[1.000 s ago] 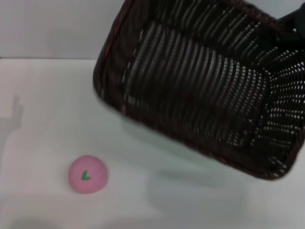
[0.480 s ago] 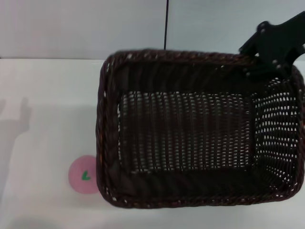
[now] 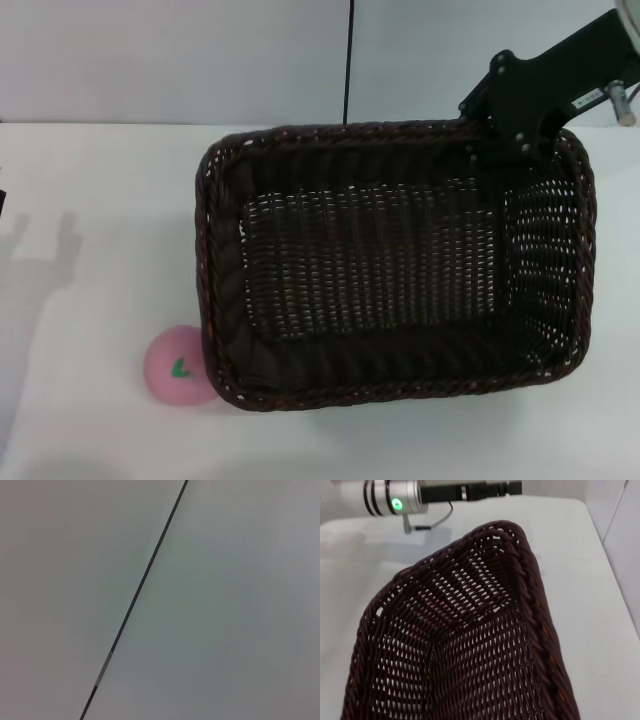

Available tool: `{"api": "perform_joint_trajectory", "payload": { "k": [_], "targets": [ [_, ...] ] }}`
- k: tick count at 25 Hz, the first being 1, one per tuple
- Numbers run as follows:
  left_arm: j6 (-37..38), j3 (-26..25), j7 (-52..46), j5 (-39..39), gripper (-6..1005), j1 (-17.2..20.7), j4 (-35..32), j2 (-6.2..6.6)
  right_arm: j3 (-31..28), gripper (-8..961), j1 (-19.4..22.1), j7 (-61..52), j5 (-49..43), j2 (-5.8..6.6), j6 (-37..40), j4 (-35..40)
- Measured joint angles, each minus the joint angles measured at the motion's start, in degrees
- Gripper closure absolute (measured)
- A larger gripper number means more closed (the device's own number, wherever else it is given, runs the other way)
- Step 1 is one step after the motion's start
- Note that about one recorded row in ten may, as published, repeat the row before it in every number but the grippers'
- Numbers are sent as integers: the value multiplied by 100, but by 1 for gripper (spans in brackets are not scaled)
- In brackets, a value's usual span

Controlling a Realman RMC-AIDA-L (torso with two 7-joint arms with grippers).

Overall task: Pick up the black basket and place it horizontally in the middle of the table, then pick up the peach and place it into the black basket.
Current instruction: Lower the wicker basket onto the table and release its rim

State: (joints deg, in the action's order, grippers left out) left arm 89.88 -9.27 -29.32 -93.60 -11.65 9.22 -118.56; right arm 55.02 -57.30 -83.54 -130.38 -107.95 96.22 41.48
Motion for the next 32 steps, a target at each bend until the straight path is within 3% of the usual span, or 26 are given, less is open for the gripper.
{"api": "perform_joint_trajectory", "payload": {
  "k": [32],
  "targets": [
    [102,197,-73,0,416,213,189,0,30,805,56,256,-23,-22,-249,49]
  ]
}}
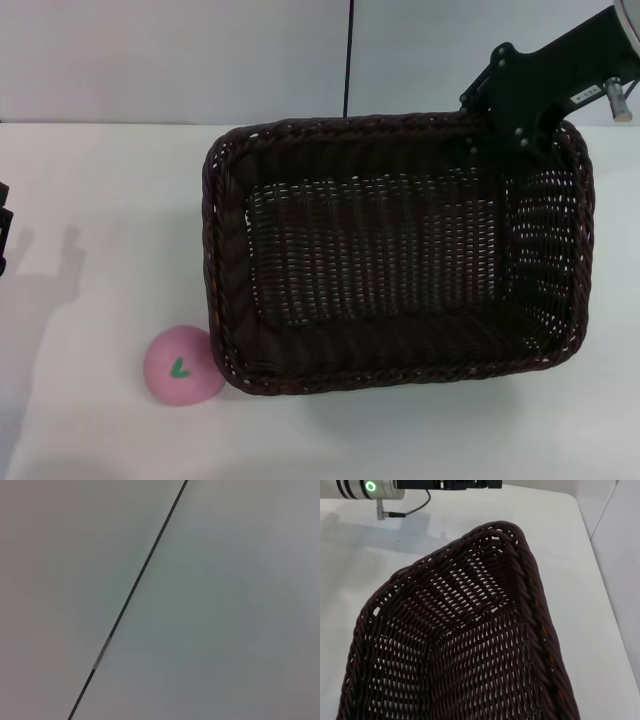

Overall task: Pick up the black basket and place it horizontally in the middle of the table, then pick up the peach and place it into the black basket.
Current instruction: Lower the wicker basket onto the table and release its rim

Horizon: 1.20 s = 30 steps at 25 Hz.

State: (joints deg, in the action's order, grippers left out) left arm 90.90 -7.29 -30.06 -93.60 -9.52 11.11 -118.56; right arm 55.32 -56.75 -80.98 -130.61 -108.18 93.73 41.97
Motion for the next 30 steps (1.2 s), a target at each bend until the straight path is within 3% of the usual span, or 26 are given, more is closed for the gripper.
{"api": "perform_joint_trajectory", "payload": {
  "k": [10,17,22,27,30],
  "targets": [
    [1,-4,0,0,417,-27,6,0,34,792,15,0,-31,-35,-69,24],
    [-57,-14,-5,2,418,-65,5,0,9,779,18,-74,-246,-131,-131,23],
    [-60,-14,-7,1,418,-86,5,0,-18,716,35,-77,-253,-134,-234,27],
    [-77,-2,-9,0,419,-87,4,0,-241,653,196,-40,-251,-125,-855,148],
    [-90,0,-9,0,419,-86,1,0,-829,640,392,293,-76,-111,-1481,206]
  ]
}}
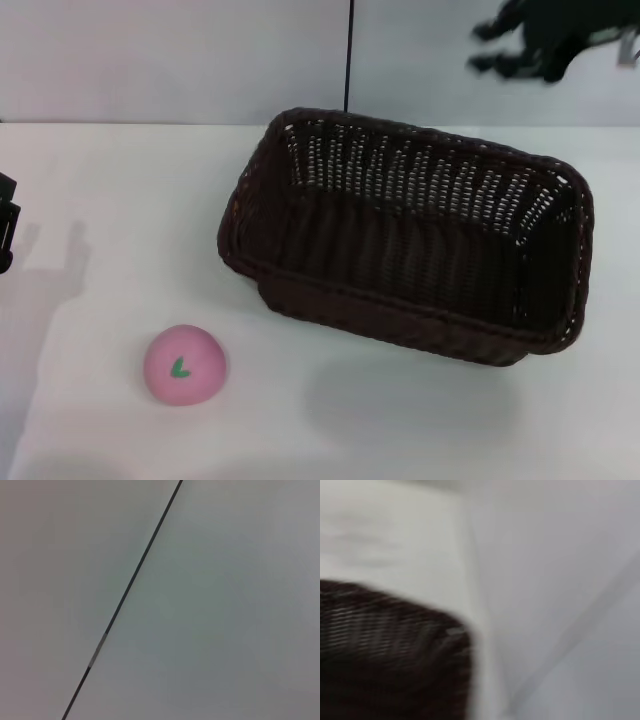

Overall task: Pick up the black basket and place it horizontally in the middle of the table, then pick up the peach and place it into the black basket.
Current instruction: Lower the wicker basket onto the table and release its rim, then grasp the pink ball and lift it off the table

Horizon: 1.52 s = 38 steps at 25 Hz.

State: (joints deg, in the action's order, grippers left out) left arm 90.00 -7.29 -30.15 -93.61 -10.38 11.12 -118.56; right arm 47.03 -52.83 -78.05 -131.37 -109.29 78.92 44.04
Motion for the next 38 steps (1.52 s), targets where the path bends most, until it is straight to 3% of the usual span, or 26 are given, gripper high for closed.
{"api": "perform_joint_trajectory", "payload": {
  "k": [3,4,6,9,14,17,21,23,24,27,30,34,38],
  "targets": [
    [-13,0,0,4,419,1,-8,-1,-821,641,285,579,695,19,-349,-50],
    [-30,-1,0,6,419,1,-20,0,-1166,641,554,903,1434,20,-497,-129],
    [-42,-4,0,6,420,1,-28,0,-1248,641,735,1017,1909,-8,-605,-163],
    [-53,0,0,2,420,-5,-38,7,-1333,641,1312,1201,3190,-168,-904,-226],
    [-8,277,-349,-120,420,-19,-299,38,-1472,641,2373,1376,5008,-600,-985,-391],
    [66,550,-860,-258,421,-24,-695,43,-1501,641,2827,1414,5659,-688,-791,-681],
    [434,1318,-1707,-549,421,-23,-1640,58,-1809,640,3251,1426,5938,-775,-364,-1156],
    [510,1499,-1890,-632,421,-16,-1879,62,-1955,640,3358,1441,5944,-826,-273,-1301],
    [637,1918,-2254,-823,421,13,-2393,78,-2049,640,3445,1471,5952,-876,-256,-1411],
    [690,2118,-2403,-949,422,36,-2613,96,-2113,640,3503,1506,5963,-915,-254,-1499],
    [891,2437,-2743,-1535,422,100,-2933,223,-2249,640,3518,1519,5975,-926,-250,-1702],
    [1019,2458,-2789,-1996,422,104,-2943,260,-2355,640,3484,1521,5981,-921,-267,-1846],
    [1000,2462,-2733,-2456,423,87,-2952,205,-2400,641,3392,1630,5985,-919,-297,-2008]
  ]
}}
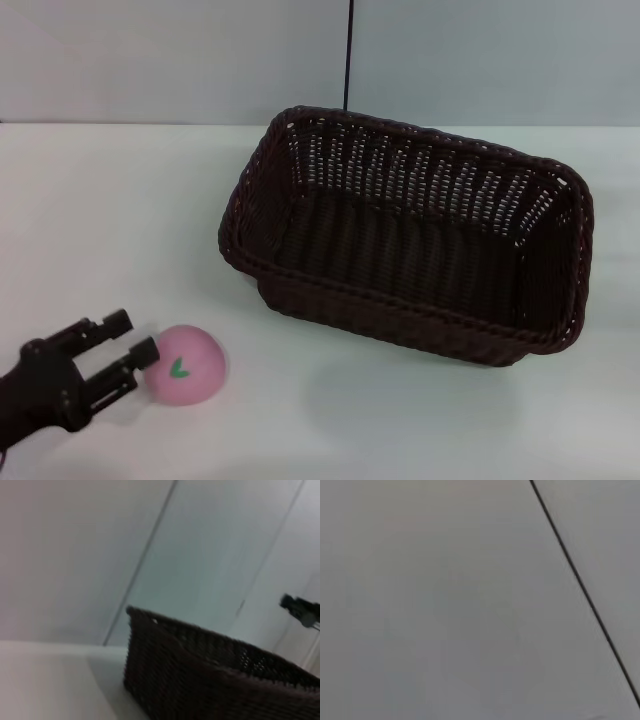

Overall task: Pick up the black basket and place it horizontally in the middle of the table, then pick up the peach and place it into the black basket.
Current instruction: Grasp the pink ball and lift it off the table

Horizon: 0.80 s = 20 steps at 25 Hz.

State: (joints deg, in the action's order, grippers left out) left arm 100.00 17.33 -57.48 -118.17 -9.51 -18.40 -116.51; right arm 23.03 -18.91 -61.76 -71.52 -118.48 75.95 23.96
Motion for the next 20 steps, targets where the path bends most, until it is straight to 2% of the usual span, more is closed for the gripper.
{"api": "perform_joint_trajectory", "payload": {
  "k": [5,13,20],
  "targets": [
    [-74,27,18,-146,423,-47,-13,-66,-75,641,-162,391,3,28,-89,-308],
    [-518,78,43,-385,424,-213,63,-139,-82,641,-238,551,8,-7,-226,-410],
    [-746,135,99,-401,504,-290,127,-153,-185,641,-224,558,8,-9,-309,-438]
  ]
}}
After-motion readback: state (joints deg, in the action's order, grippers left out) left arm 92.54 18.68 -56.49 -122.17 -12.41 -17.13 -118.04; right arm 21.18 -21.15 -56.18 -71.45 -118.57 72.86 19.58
